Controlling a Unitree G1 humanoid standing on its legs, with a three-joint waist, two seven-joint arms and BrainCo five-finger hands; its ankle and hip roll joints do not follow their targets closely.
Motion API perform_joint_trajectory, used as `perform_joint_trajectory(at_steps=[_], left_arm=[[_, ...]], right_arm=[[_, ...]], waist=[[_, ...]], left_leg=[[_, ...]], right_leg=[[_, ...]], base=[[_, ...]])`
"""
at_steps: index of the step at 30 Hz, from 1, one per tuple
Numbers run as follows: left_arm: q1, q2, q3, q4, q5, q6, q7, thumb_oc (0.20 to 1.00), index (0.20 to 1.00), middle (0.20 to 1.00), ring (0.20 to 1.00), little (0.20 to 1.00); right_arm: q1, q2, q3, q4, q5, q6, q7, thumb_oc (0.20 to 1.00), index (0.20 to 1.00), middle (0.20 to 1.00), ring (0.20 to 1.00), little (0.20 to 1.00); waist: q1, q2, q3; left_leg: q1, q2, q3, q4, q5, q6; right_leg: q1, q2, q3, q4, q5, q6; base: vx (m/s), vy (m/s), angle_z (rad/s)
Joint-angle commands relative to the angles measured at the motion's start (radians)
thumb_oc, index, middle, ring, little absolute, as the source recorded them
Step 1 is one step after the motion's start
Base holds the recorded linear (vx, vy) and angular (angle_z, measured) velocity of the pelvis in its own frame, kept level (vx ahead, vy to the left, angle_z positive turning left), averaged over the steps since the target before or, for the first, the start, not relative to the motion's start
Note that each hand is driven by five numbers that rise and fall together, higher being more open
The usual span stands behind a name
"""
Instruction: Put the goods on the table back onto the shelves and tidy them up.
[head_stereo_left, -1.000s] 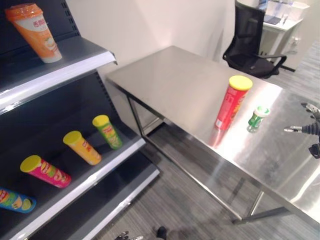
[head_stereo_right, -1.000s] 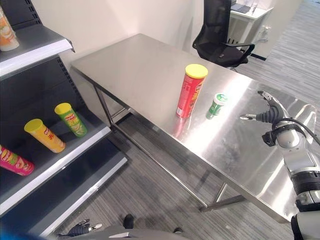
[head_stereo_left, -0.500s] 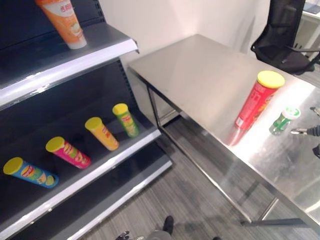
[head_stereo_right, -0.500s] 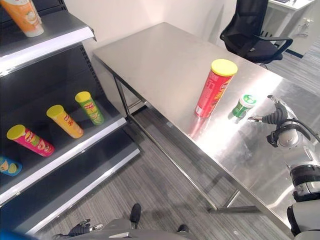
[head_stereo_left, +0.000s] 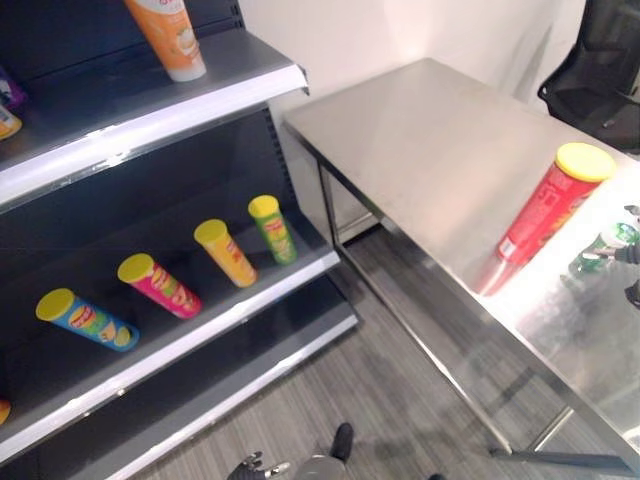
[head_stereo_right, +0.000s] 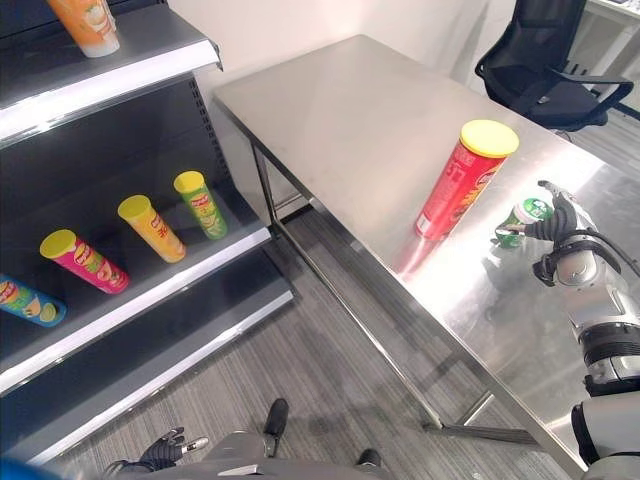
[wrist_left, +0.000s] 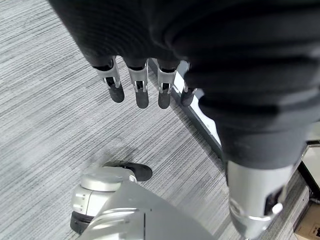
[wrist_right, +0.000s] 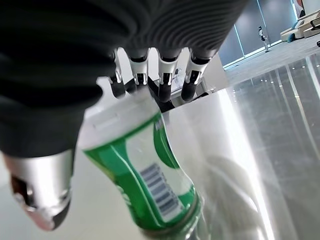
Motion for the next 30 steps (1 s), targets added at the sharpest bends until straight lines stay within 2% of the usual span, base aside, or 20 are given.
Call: perform_joint_trajectory(at_steps=[1, 17, 19, 20, 21, 22, 23, 30], left_arm=[[-0.051, 0.044, -0.052, 0.019, -0.03, -0.013, 0.019, 1.0, 1.0, 1.0, 1.0, 1.0], [-0.054, 0.035, -0.046, 0.039, -0.041, -0.009, 0.033, 1.0, 1.0, 1.0, 1.0, 1.0], [-0.055, 0.035, -0.045, 0.039, -0.042, -0.009, 0.033, 1.0, 1.0, 1.0, 1.0, 1.0], [-0.054, 0.036, -0.043, 0.038, -0.043, -0.008, 0.034, 1.0, 1.0, 1.0, 1.0, 1.0], [-0.054, 0.036, -0.043, 0.038, -0.043, -0.008, 0.034, 1.0, 1.0, 1.0, 1.0, 1.0], [-0.054, 0.036, -0.041, 0.039, -0.043, -0.007, 0.034, 1.0, 1.0, 1.0, 1.0, 1.0], [-0.048, 0.038, -0.042, 0.02, -0.048, -0.008, 0.035, 1.0, 1.0, 1.0, 1.0, 1.0], [-0.028, 0.041, -0.048, -0.013, -0.053, -0.008, 0.029, 1.0, 1.0, 1.0, 1.0, 1.0]], right_arm=[[-0.101, -0.021, 0.049, 0.002, 0.011, -0.016, -0.029, 1.0, 1.0, 1.0, 1.0, 1.0], [-0.108, 0.005, 0.087, 0.048, 0.011, 0.012, -0.003, 1.0, 1.0, 1.0, 1.0, 1.0], [-0.106, 0.007, 0.088, 0.052, 0.016, 0.014, 0.004, 0.871, 0.871, 0.871, 0.871, 0.871], [-0.106, 0.008, 0.093, 0.06, 0.021, 0.021, 0.014, 0.595, 0.595, 0.595, 0.595, 0.595], [-0.106, 0.008, 0.093, 0.06, 0.021, 0.021, 0.014, 0.561, 0.561, 0.561, 0.561, 0.561], [-0.104, 0.008, 0.093, 0.063, 0.019, 0.024, 0.017, 0.407, 0.407, 0.407, 0.407, 0.407], [-0.103, 0.008, 0.092, 0.063, 0.019, 0.025, 0.017, 0.2, 0.2, 0.2, 0.2, 0.2], [-0.101, 0.005, 0.09, 0.06, 0.025, 0.024, 0.017, 0.2, 0.2, 0.2, 0.2, 0.2]], waist=[[0.036, -0.015, -0.014], [0.036, -0.02, -0.005], [0.033, -0.02, -0.003], [0.03, -0.02, -0.002], [0.03, -0.02, -0.002], [0.029, -0.02, -0.001], [0.028, -0.018, 0.0], [0.022, -0.015, 0.005]], left_leg=[[0.052, 0.067, 0.086, 0.013, -0.071, -0.092], [0.05, 0.068, 0.082, 0.013, -0.073, -0.092], [0.05, 0.067, 0.084, 0.013, -0.073, -0.092], [0.047, 0.068, 0.085, 0.013, -0.074, -0.092], [0.047, 0.068, 0.085, 0.013, -0.074, -0.092], [0.047, 0.068, 0.086, 0.013, -0.074, -0.092], [0.047, 0.068, 0.086, 0.013, -0.075, -0.091], [0.052, 0.069, 0.089, 0.013, -0.077, -0.088]], right_leg=[[0.013, -0.014, 0.049, 0.012, -0.036, 0.034], [0.012, -0.012, 0.05, 0.012, -0.039, 0.032], [0.01, -0.012, 0.052, 0.012, -0.038, 0.033], [0.007, -0.013, 0.055, 0.012, -0.038, 0.033], [0.007, -0.013, 0.055, 0.012, -0.038, 0.033], [0.007, -0.012, 0.056, 0.012, -0.038, 0.033], [0.006, -0.012, 0.057, 0.012, -0.038, 0.033], [0.005, -0.011, 0.065, 0.012, -0.036, 0.032]], base=[[0.02, 0.002, 0.12], [0.0, 0.0, 0.01], [0.0, -0.002, -0.02], [0.0, 0.0, 0.0], [0.0, 0.0, 0.0], [0.0, 0.0, 0.0], [0.0, 0.0, 0.0], [0.0, 0.0, 0.0]])
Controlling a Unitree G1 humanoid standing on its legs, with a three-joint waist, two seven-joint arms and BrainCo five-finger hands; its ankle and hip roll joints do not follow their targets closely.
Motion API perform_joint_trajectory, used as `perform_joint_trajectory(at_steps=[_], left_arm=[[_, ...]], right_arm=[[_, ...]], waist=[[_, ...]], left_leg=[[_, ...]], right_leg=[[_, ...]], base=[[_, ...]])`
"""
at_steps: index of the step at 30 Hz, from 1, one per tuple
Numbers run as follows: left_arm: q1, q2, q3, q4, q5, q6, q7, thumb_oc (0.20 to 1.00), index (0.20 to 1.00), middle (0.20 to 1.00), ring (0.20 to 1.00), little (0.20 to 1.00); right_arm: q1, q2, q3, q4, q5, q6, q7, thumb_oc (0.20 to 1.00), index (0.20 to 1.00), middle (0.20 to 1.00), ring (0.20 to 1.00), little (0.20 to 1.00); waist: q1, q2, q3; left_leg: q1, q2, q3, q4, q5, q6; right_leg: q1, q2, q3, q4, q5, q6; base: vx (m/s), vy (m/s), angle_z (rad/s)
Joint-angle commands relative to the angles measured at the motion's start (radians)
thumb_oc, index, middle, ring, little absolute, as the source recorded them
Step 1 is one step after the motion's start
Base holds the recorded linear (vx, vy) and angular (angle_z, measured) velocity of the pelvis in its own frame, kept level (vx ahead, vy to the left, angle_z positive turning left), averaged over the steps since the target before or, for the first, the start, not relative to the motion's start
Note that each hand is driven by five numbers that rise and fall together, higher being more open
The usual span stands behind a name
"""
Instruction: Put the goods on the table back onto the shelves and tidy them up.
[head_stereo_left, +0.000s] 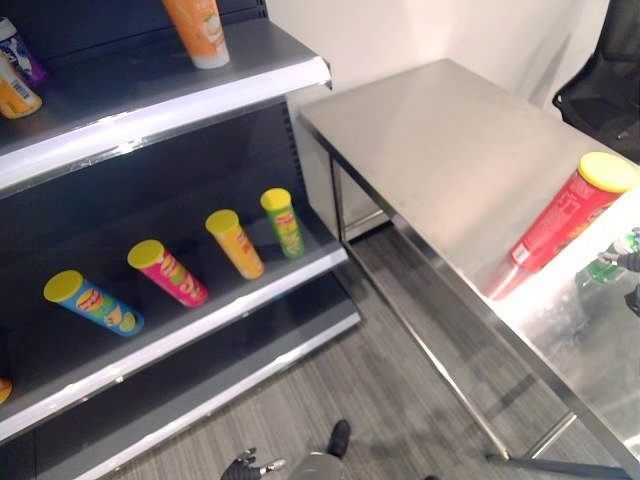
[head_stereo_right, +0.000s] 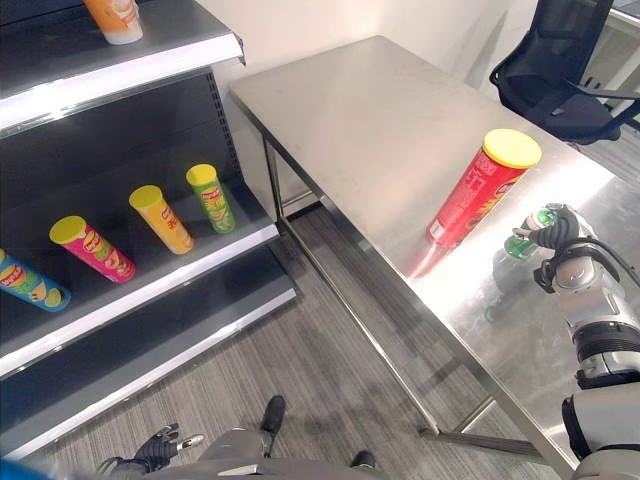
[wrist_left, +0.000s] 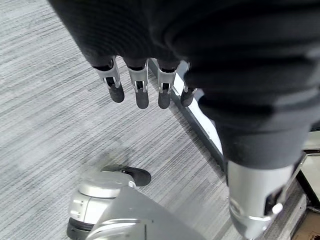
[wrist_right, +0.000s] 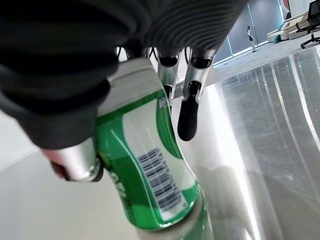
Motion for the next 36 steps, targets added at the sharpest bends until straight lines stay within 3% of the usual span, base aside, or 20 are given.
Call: perform_joint_trajectory(at_steps=[1, 6, 12, 18, 22, 28, 29, 30, 32, 35, 36], left_arm=[[-0.033, 0.015, -0.037, 0.02, -0.05, -0.008, 0.004, 1.0, 1.0, 1.0, 1.0, 1.0], [-0.039, 0.011, -0.021, 0.026, -0.036, -0.005, 0.011, 1.0, 1.0, 1.0, 1.0, 1.0], [-0.031, 0.011, 0.034, -0.019, -0.019, -0.003, 0.007, 1.0, 1.0, 1.0, 1.0, 1.0], [-0.028, 0.017, 0.044, -0.031, -0.015, 0.0, -0.007, 1.0, 1.0, 1.0, 1.0, 1.0], [-0.028, 0.018, 0.063, -0.04, -0.016, -0.002, -0.017, 1.0, 1.0, 1.0, 1.0, 1.0], [-0.017, 0.017, 0.072, -0.052, -0.026, -0.001, -0.025, 1.0, 1.0, 1.0, 1.0, 1.0], [-0.023, 0.019, 0.07, -0.052, -0.031, -0.003, -0.025, 1.0, 1.0, 1.0, 1.0, 1.0], [-0.042, 0.022, 0.071, -0.055, -0.046, -0.006, -0.014, 1.0, 1.0, 1.0, 1.0, 1.0], [-0.058, 0.012, 0.071, -0.048, -0.059, -0.01, -0.007, 1.0, 1.0, 1.0, 1.0, 1.0], [-0.06, -0.007, 0.065, -0.039, -0.066, -0.013, -0.009, 1.0, 1.0, 1.0, 1.0, 1.0], [-0.064, -0.011, 0.069, -0.027, -0.067, -0.009, -0.013, 1.0, 1.0, 1.0, 1.0, 1.0]], right_arm=[[-0.082, -0.025, 0.078, -0.008, 0.024, -0.009, 0.006, 0.2, 0.2, 0.2, 0.2, 0.2], [-0.033, -0.048, 0.01, -0.113, 0.023, -0.018, -0.033, 0.2, 0.2, 0.2, 0.2, 0.2], [0.166, -0.102, -0.291, -0.474, 0.057, -0.085, -0.117, 0.2, 0.2, 0.2, 0.2, 0.2], [0.242, -0.098, -0.412, -0.616, 0.088, -0.122, -0.117, 0.2, 0.2, 0.2, 0.2, 0.2], [0.285, -0.069, -0.526, -0.783, 0.157, -0.188, -0.114, 0.2, 0.2, 0.2, 0.2, 0.2], [0.273, -0.05, -0.528, -0.866, 0.183, -0.21, -0.09, 0.2, 0.2, 0.2, 0.2, 0.2], [0.255, -0.05, -0.519, -0.899, 0.19, -0.22, -0.088, 0.2, 0.2, 0.2, 0.2, 0.2], [0.228, -0.063, -0.514, -0.944, 0.195, -0.233, -0.089, 0.2, 0.2, 0.2, 0.2, 0.2], [0.212, -0.074, -0.515, -0.97, 0.194, -0.236, -0.09, 0.2, 0.2, 0.2, 0.2, 0.2], [0.198, -0.095, -0.505, -0.976, 0.193, -0.237, -0.093, 0.2, 0.2, 0.2, 0.2, 0.2], [0.194, -0.105, -0.495, -0.969, 0.18, -0.233, -0.098, 0.2, 0.2, 0.2, 0.2, 0.2]], waist=[[-0.002, 0.013, 0.003], [-0.016, 0.011, 0.002], [-0.051, 0.012, -0.009], [-0.057, 0.009, -0.017], [-0.07, 0.01, -0.024], [-0.065, 0.012, -0.02], [-0.059, 0.012, -0.01], [-0.043, 0.007, 0.021], [-0.042, 0.003, 0.029], [-0.045, 0.001, 0.029], [-0.053, -0.001, 0.028]], left_leg=[[0.054, 0.075, 0.092, 0.014, -0.083, -0.088], [0.063, 0.079, 0.103, 0.014, -0.089, -0.088], [0.088, 0.094, 0.128, 0.014, -0.104, -0.086], [0.104, 0.107, 0.14, 0.014, -0.108, -0.089], [0.113, 0.137, 0.151, 0.014, -0.097, -0.107], [0.115, 0.157, 0.143, 0.014, -0.079, -0.117], [0.099, 0.166, 0.134, 0.014, -0.056, -0.126], [0.048, 0.178, 0.113, 0.018, 0.002, -0.149], [0.003, 0.18, 0.1, 0.019, 0.025, -0.153], [-0.008, 0.223, 0.173, 0.02, 0.034, -0.143], [0.009, 0.276, 0.219, 0.023, 0.044, -0.154]], right_leg=[[0.005, -0.006, 0.067, 0.012, -0.036, 0.032], [0.006, -0.005, 0.073, 0.012, -0.038, 0.031], [0.01, 0.002, 0.101, 0.012, -0.043, 0.029], [0.015, 0.012, 0.115, 0.012, -0.051, 0.024], [0.019, 0.039, 0.133, 0.012, -0.071, 0.007], [0.02, 0.063, 0.144, 0.012, -0.082, -0.008], [0.013, 0.075, 0.142, 0.012, -0.086, -0.015], [0.003, 0.08, 0.127, 0.012, -0.091, -0.022], [-0.005, 0.078, 0.091, 0.012, -0.093, -0.026], [-0.016, 0.064, 0.045, 0.012, -0.084, -0.027], [-0.027, 0.048, 0.026, 0.012, -0.073, -0.025]], base=[[0.0, 0.0, 0.0], [0.0, 0.0, 0.0], [0.0, -0.014, -0.07], [-0.01, -0.037, -0.19], [-0.06, -0.085, -0.19], [-0.06, -0.076, -0.05], [-0.23, -0.135, 0.03], [-0.24, -0.135, 0.1], [-0.2, -0.072, 0.7], [-0.14, 0.061, 0.87], [-0.09, 0.192, 1.01]])
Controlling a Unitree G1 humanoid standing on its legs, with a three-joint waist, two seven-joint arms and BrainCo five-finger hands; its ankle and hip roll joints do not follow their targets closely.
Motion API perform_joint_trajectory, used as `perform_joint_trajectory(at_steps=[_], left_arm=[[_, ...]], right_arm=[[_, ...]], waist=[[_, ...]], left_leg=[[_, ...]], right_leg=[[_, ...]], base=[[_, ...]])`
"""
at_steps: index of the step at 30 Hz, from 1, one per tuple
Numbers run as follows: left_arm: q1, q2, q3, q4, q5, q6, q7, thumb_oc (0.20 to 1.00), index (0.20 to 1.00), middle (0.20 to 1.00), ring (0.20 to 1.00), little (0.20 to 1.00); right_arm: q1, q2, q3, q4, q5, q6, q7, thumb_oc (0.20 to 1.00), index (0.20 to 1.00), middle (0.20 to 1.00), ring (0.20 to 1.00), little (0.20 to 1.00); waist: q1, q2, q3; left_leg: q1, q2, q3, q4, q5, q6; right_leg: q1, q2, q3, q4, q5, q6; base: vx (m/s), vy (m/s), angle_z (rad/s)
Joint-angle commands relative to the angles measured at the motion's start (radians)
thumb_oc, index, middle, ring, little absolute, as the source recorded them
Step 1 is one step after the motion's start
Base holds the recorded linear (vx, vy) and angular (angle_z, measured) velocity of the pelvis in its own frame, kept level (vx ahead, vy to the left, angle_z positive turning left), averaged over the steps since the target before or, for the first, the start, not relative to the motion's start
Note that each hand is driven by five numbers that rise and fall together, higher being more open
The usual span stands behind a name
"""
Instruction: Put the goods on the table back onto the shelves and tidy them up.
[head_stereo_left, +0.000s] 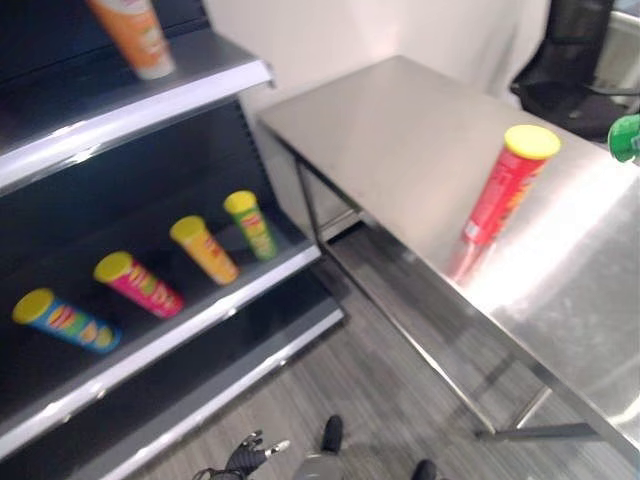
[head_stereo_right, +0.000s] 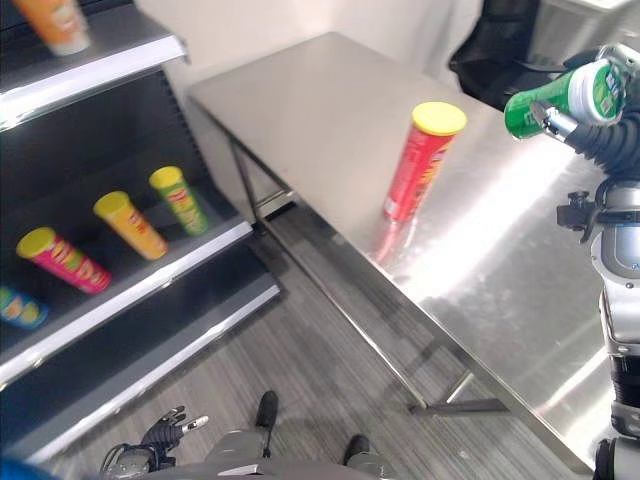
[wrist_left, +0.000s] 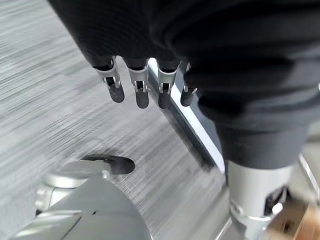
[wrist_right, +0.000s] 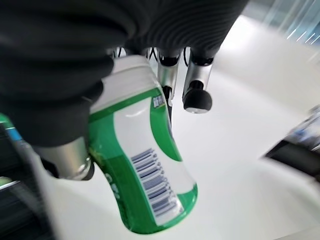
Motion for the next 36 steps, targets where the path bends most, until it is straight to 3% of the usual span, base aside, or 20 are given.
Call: perform_joint_trajectory(at_steps=[1, 4, 5, 6, 8, 13, 14, 15, 19, 20, 21, 22, 24, 25, 26, 31, 36], left_arm=[[-0.029, 0.044, -0.004, 0.015, -0.032, -0.014, 0.007, 1.0, 1.0, 1.0, 1.0, 1.0], [-0.024, 0.042, 0.011, 0.035, -0.024, -0.015, 0.007, 1.0, 1.0, 1.0, 1.0, 1.0], [-0.022, 0.044, 0.011, 0.044, -0.011, -0.014, 0.004, 1.0, 1.0, 1.0, 1.0, 1.0], [-0.021, 0.044, 0.009, 0.041, 0.0, -0.011, 0.005, 1.0, 1.0, 1.0, 1.0, 1.0], [-0.017, 0.047, 0.007, 0.039, 0.011, -0.009, -0.002, 1.0, 1.0, 1.0, 1.0, 1.0], [-0.023, 0.06, 0.002, 0.053, 0.039, -0.003, 0.0, 1.0, 1.0, 1.0, 1.0, 1.0], [-0.023, 0.06, 0.003, 0.053, 0.039, -0.003, 0.0, 1.0, 1.0, 1.0, 1.0, 1.0], [-0.025, 0.067, 0.007, 0.057, 0.044, -0.004, 0.0, 1.0, 1.0, 1.0, 1.0, 1.0], [-0.025, 0.087, 0.01, 0.062, 0.065, 0.0, -0.004, 1.0, 1.0, 1.0, 1.0, 1.0], [-0.044, 0.108, -0.008, 0.056, 0.077, 0.001, -0.01, 1.0, 1.0, 1.0, 1.0, 1.0], [-0.045, 0.108, -0.008, 0.056, 0.077, 0.001, -0.01, 1.0, 1.0, 1.0, 1.0, 1.0], [-0.054, 0.115, -0.02, 0.053, 0.077, -0.001, -0.019, 1.0, 1.0, 1.0, 1.0, 1.0], [-0.057, 0.116, -0.018, 0.059, 0.075, -0.001, -0.022, 1.0, 1.0, 1.0, 1.0, 1.0], [-0.067, 0.112, -0.026, 0.067, 0.077, -0.003, -0.026, 1.0, 1.0, 1.0, 1.0, 1.0], [-0.072, 0.11, -0.026, 0.066, 0.069, -0.003, -0.025, 1.0, 1.0, 1.0, 1.0, 1.0], [-0.088, 0.092, -0.036, 0.056, 0.054, -0.003, -0.019, 1.0, 1.0, 1.0, 1.0, 1.0], [-0.051, 0.074, -0.035, 0.026, 0.033, -0.001, -0.01, 1.0, 1.0, 1.0, 1.0, 1.0]], right_arm=[[-0.062, -0.063, 0.005, -0.029, 0.013, -0.039, -0.02, 0.2, 0.2, 0.2, 0.2, 0.2], [-0.02, -0.078, -0.034, -0.054, -0.002, -0.031, -0.017, 0.2, 0.2, 0.2, 0.2, 0.2], [-0.01, -0.075, -0.048, -0.059, -0.004, -0.024, -0.016, 0.2, 0.2, 0.2, 0.2, 0.2], [0.003, -0.077, -0.07, -0.067, -0.006, -0.021, -0.012, 0.2, 0.2, 0.2, 0.2, 0.2], [0.01, -0.063, -0.078, -0.074, -0.021, -0.011, -0.009, 0.2, 0.2, 0.2, 0.2, 0.2], [-0.001, -0.048, -0.055, -0.084, -0.078, 0.012, -0.008, 0.2, 0.2, 0.2, 0.2, 0.2], [-0.002, -0.047, -0.054, -0.084, -0.078, 0.012, -0.008, 0.2, 0.2, 0.2, 0.2, 0.2], [-0.01, -0.048, -0.04, -0.077, -0.092, 0.019, -0.011, 0.2, 0.2, 0.2, 0.2, 0.2], [-0.038, -0.055, -0.011, -0.082, -0.115, 0.026, -0.009, 0.2, 0.2, 0.2, 0.2, 0.2], [-0.037, -0.088, -0.002, -0.087, -0.136, 0.036, 0.0, 0.2, 0.2, 0.2, 0.2, 0.2], [-0.035, -0.088, -0.004, -0.088, -0.135, 0.036, 0.0, 0.2, 0.2, 0.2, 0.2, 0.2], [-0.024, -0.121, -0.017, -0.084, -0.133, 0.041, 0.01, 0.2, 0.2, 0.2, 0.2, 0.2], [-0.024, -0.129, -0.018, -0.088, -0.118, 0.033, 0.015, 0.2, 0.2, 0.2, 0.2, 0.2], [-0.03, -0.139, -0.017, -0.079, -0.105, 0.028, 0.019, 0.2, 0.2, 0.2, 0.2, 0.2], [-0.029, -0.145, -0.02, -0.076, -0.101, 0.028, 0.019, 0.2, 0.2, 0.2, 0.2, 0.2], [-0.028, -0.155, -0.014, -0.065, -0.098, 0.027, 0.018, 0.2, 0.2, 0.2, 0.2, 0.2], [-0.077, -0.184, 0.024, -0.045, -0.059, 0.022, 0.038, 0.2, 0.2, 0.2, 0.2, 0.2]], waist=[[-0.014, -0.062, -0.015], [-0.039, -0.048, -0.029], [-0.05, -0.033, -0.051], [-0.054, -0.03, -0.057], [-0.046, -0.026, -0.07], [-0.018, -0.067, -0.083], [-0.019, -0.068, -0.083], [-0.01, -0.081, -0.089], [-0.006, -0.104, -0.081], [-0.038, -0.106, -0.056], [-0.035, -0.105, -0.057], [-0.063, -0.095, -0.05], [-0.071, -0.092, -0.045], [-0.089, -0.102, -0.038], [-0.098, -0.107, -0.035], [-0.105, -0.13, -0.035], [-0.085, -0.141, -0.078]], left_leg=[[0.085, 0.171, 0.138, 0.024, 0.078, -0.062], [0.119, 0.251, 0.216, 0.025, 0.128, -0.088], [0.157, 0.265, 0.244, 0.019, 0.077, -0.107], [0.161, 0.26, 0.264, 0.02, 0.073, -0.106], [0.171, 0.227, 0.298, 0.028, 0.032, -0.085], [0.159, 0.096, 0.262, 0.039, -0.072, -0.016], [0.159, 0.094, 0.262, 0.039, -0.072, -0.016], [0.165, 0.046, 0.255, 0.025, -0.097, 0.008], [0.179, -0.035, 0.232, 0.016, -0.132, 0.059], [0.166, -0.064, 0.2, 0.016, -0.116, 0.089], [0.165, -0.063, 0.202, 0.016, -0.116, 0.088], [0.169, -0.069, 0.169, 0.016, -0.111, 0.094], [0.181, -0.074, 0.15, 0.016, -0.117, 0.095], [0.183, -0.084, 0.119, 0.016, -0.12, 0.094], [0.187, -0.09, 0.104, 0.016, -0.12, 0.094], [0.189, -0.103, 0.06, 0.016, -0.116, 0.087], [0.206, -0.072, 0.044, 0.016, -0.125, 0.056]], right_leg=[[-0.013, -0.063, 0.077, 0.014, -0.073, 0.062], [-0.006, -0.087, 0.026, 0.018, -0.062, 0.073], [0.003, -0.1, 0.018, 0.021, -0.066, 0.089], [0.006, -0.115, 0.003, 0.022, -0.051, 0.099], [0.019, -0.169, -0.024, 0.048, -0.027, 0.118], [0.019, -0.308, -0.052, 0.084, 0.048, 0.179], [0.018, -0.31, -0.052, 0.084, 0.048, 0.179], [0.008, -0.345, -0.046, 0.098, 0.074, 0.191], [-0.038, -0.421, 0.011, 0.218, 0.157, 0.199], [-0.111, -0.387, 0.144, 0.324, 0.161, 0.168], [-0.118, -0.388, 0.148, 0.332, 0.156, 0.167], [-0.171, -0.271, 0.277, 0.336, 0.071, 0.145], [-0.174, -0.219, 0.303, 0.289, 0.016, 0.131], [-0.188, -0.161, 0.359, 0.212, 0.006, 0.131], [-0.199, -0.134, 0.401, 0.187, 0.012, 0.132], [-0.192, -0.099, 0.456, 0.125, 0.033, 0.131], [-0.102, -0.088, 0.398, 0.024, 0.043, 0.12]], base=[[-0.07, 0.241, 0.94], [0.02, 0.261, 0.93], [0.09, 0.36, 0.76], [0.13, 0.489, 0.51], [0.07, 0.478, 0.93], [0.01, 0.348, 0.61], [0.03, 0.323, 0.42], [0.05, 0.312, 0.33], [0.03, 0.355, 0.34], [-0.03, 0.299, 0.26], [0.02, 0.323, 0.96], [0.11, 0.132, 0.72], [0.14, 0.059, 0.37], [0.12, -0.047, 0.17], [0.08, -0.048, 0.2], [0.06, -0.058, 0.59], [0.13, -0.141, 0.41]])
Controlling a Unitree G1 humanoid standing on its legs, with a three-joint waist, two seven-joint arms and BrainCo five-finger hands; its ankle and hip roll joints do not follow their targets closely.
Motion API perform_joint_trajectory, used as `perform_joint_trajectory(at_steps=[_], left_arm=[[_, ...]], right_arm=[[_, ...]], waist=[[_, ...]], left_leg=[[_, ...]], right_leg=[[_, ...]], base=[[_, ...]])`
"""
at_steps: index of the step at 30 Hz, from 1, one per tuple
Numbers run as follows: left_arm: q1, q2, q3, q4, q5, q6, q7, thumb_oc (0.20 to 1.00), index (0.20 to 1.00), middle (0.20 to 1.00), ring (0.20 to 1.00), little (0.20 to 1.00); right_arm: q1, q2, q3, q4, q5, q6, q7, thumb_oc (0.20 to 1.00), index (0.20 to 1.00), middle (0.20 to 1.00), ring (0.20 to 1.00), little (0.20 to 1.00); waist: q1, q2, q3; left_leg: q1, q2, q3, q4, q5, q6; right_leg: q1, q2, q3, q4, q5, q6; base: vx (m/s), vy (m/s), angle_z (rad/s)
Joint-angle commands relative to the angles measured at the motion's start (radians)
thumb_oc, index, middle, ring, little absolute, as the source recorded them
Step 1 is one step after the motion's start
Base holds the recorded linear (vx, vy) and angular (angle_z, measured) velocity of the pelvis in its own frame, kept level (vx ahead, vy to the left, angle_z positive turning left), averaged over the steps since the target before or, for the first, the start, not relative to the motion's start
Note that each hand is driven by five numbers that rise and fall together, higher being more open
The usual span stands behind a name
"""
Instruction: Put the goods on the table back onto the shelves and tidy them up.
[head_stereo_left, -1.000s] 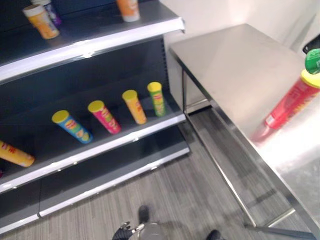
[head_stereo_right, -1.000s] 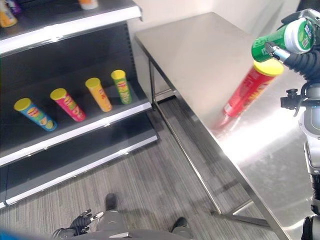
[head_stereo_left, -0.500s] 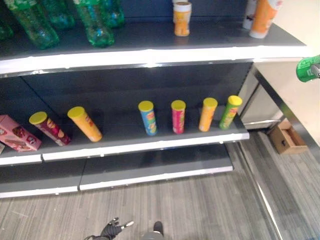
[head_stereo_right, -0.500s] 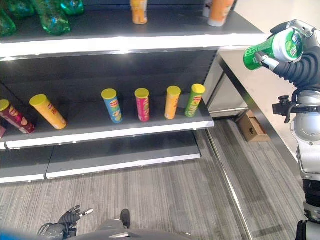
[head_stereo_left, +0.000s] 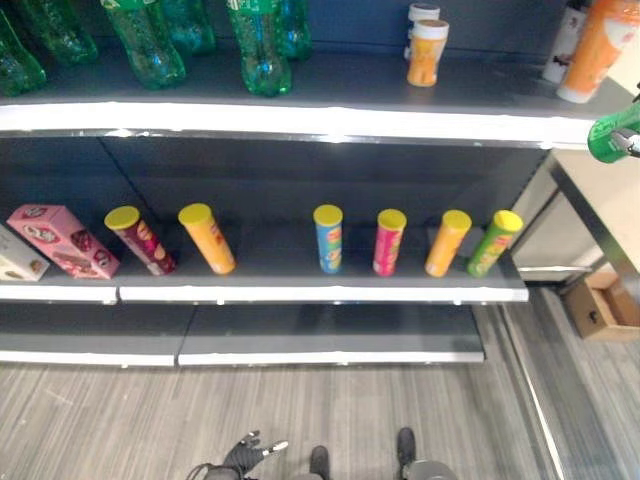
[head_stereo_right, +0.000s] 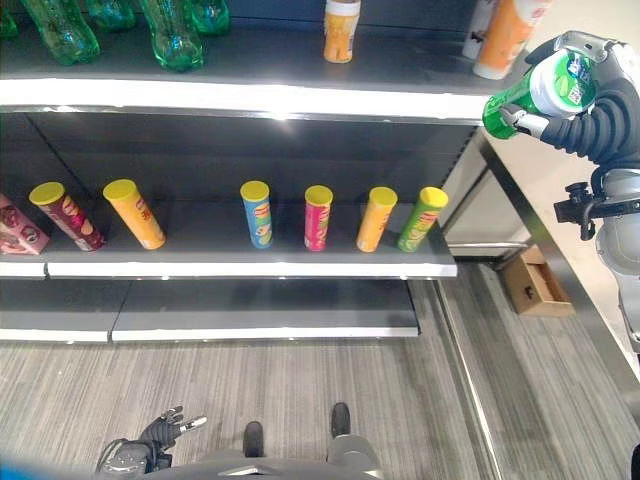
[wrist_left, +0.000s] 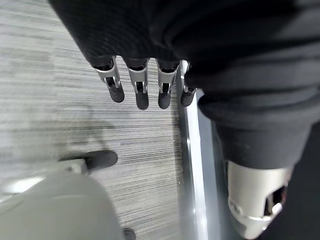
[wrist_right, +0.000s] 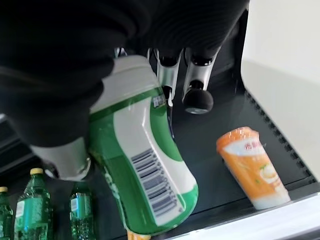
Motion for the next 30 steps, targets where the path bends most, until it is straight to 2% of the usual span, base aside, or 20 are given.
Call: perform_joint_trajectory(at_steps=[1, 5, 6, 7, 8, 9, 10, 11, 14, 16, 24, 30], left_arm=[[-0.033, 0.05, -0.023, -0.02, -0.021, -0.018, 0.002, 1.0, 1.0, 1.0, 1.0, 1.0], [-0.016, 0.055, -0.025, 0.029, -0.011, -0.006, 0.01, 1.0, 1.0, 1.0, 1.0, 1.0], [-0.014, 0.052, -0.02, 0.03, -0.011, -0.006, 0.01, 1.0, 1.0, 1.0, 1.0, 1.0], [-0.01, 0.058, -0.019, 0.052, -0.014, -0.003, 0.016, 1.0, 1.0, 1.0, 1.0, 1.0], [-0.008, 0.053, -0.014, 0.052, -0.014, -0.003, 0.016, 1.0, 1.0, 1.0, 1.0, 1.0], [-0.005, 0.06, -0.012, 0.064, -0.024, -0.003, 0.023, 1.0, 1.0, 1.0, 1.0, 1.0], [0.001, 0.053, -0.003, 0.07, -0.029, -0.002, 0.027, 1.0, 1.0, 1.0, 1.0, 1.0], [0.01, 0.058, -0.003, 0.077, -0.045, 0.003, 0.029, 1.0, 1.0, 1.0, 1.0, 1.0], [0.02, 0.052, 0.005, 0.089, -0.051, 0.006, 0.033, 1.0, 1.0, 1.0, 1.0, 1.0], [0.036, 0.04, 0.022, 0.118, -0.069, 0.008, 0.041, 1.0, 1.0, 1.0, 1.0, 1.0], [0.041, 0.021, 0.024, 0.141, -0.046, 0.011, 0.043, 1.0, 1.0, 1.0, 1.0, 1.0], [0.056, 0.013, 0.015, 0.111, -0.042, 0.004, 0.052, 1.0, 1.0, 1.0, 1.0, 1.0]], right_arm=[[-0.113, -0.066, 0.001, 0.035, 0.058, -0.023, -0.01, 0.2, 0.2, 0.2, 0.2, 0.2], [-0.24, -0.111, 0.133, 0.123, 0.068, -0.014, -0.003, 0.2, 0.2, 0.2, 0.2, 0.2], [-0.263, -0.113, 0.155, 0.132, 0.068, -0.015, -0.004, 0.2, 0.2, 0.2, 0.2, 0.2], [-0.33, -0.137, 0.231, 0.155, 0.054, -0.003, 0.005, 0.2, 0.2, 0.2, 0.2, 0.2], [-0.356, -0.138, 0.257, 0.163, 0.055, -0.004, 0.003, 0.2, 0.2, 0.2, 0.2, 0.2], [-0.429, -0.157, 0.338, 0.19, 0.036, 0.005, 0.011, 0.2, 0.2, 0.2, 0.2, 0.2], [-0.498, -0.154, 0.412, 0.213, 0.041, 0.005, 0.017, 0.2, 0.2, 0.2, 0.2, 0.2], [-0.565, -0.149, 0.502, 0.263, 0.043, 0.014, 0.031, 0.2, 0.2, 0.2, 0.2, 0.2], [-0.606, -0.123, 0.561, 0.294, 0.064, 0.017, 0.044, 0.2, 0.2, 0.2, 0.2, 0.2], [-0.668, -0.09, 0.662, 0.343, 0.069, 0.024, 0.067, 0.2, 0.2, 0.2, 0.2, 0.2], [-0.594, -0.042, 0.648, 0.315, -0.077, 0.051, 0.062, 0.2, 0.2, 0.2, 0.2, 0.2], [-0.566, -0.057, 0.62, 0.343, -0.11, 0.058, 0.034, 0.2, 0.2, 0.2, 0.2, 0.2]], waist=[[0.037, -0.025, -0.036], [0.077, -0.039, -0.049], [0.07, -0.037, -0.049], [0.092, -0.044, -0.051], [0.085, -0.041, -0.051], [0.108, -0.046, -0.052], [0.104, -0.041, -0.053], [0.128, -0.045, -0.053], [0.133, -0.039, -0.054], [0.147, -0.035, -0.052], [0.157, -0.018, -0.051], [0.164, -0.016, -0.045]], left_leg=[[0.034, 0.032, 0.012, 0.01, -0.083, -0.072], [0.043, 0.06, 0.001, 0.01, -0.077, -0.096], [0.044, 0.06, 0.0, 0.01, -0.077, -0.097], [0.04, 0.067, -0.006, 0.01, -0.071, -0.104], [0.04, 0.067, -0.008, 0.01, -0.071, -0.105], [0.039, 0.071, -0.015, 0.01, -0.067, -0.109], [0.039, 0.073, -0.021, 0.01, -0.065, -0.111], [0.038, 0.078, -0.033, 0.01, -0.058, -0.115], [0.034, 0.079, -0.041, 0.01, -0.055, -0.117], [0.035, 0.077, -0.051, 0.01, -0.052, -0.117], [0.029, 0.073, -0.057, 0.01, -0.05, -0.116], [0.019, 0.066, -0.061, 0.01, -0.05, -0.112]], right_leg=[[0.027, -0.022, -0.011, 0.027, -0.073, 0.048], [0.065, -0.014, -0.052, 0.017, -0.092, 0.038], [0.065, -0.014, -0.053, 0.017, -0.092, 0.038], [0.071, -0.011, -0.069, 0.017, -0.098, 0.034], [0.071, -0.011, -0.07, 0.017, -0.098, 0.034], [0.079, -0.01, -0.088, 0.017, -0.105, 0.029], [0.085, -0.01, -0.099, 0.017, -0.108, 0.027], [0.097, -0.008, -0.116, 0.017, -0.116, 0.021], [0.102, -0.008, -0.13, 0.017, -0.119, 0.02], [0.117, -0.011, -0.147, 0.017, -0.124, 0.017], [0.124, -0.018, -0.177, 0.018, -0.126, 0.018], [0.118, -0.027, -0.193, 0.019, -0.119, 0.024]], base=[[0.08, -0.112, 0.19], [0.08, -0.105, 0.19], [0.03, -0.095, 0.31], [0.02, -0.063, 0.22], [0.04, -0.108, 0.17], [0.03, -0.068, 0.17], [0.06, -0.115, 0.45], [0.04, -0.07, 0.48], [0.03, -0.042, 0.33], [0.03, -0.039, 0.27], [0.01, -0.003, 0.05], [0.02, 0.018, 0.07]])
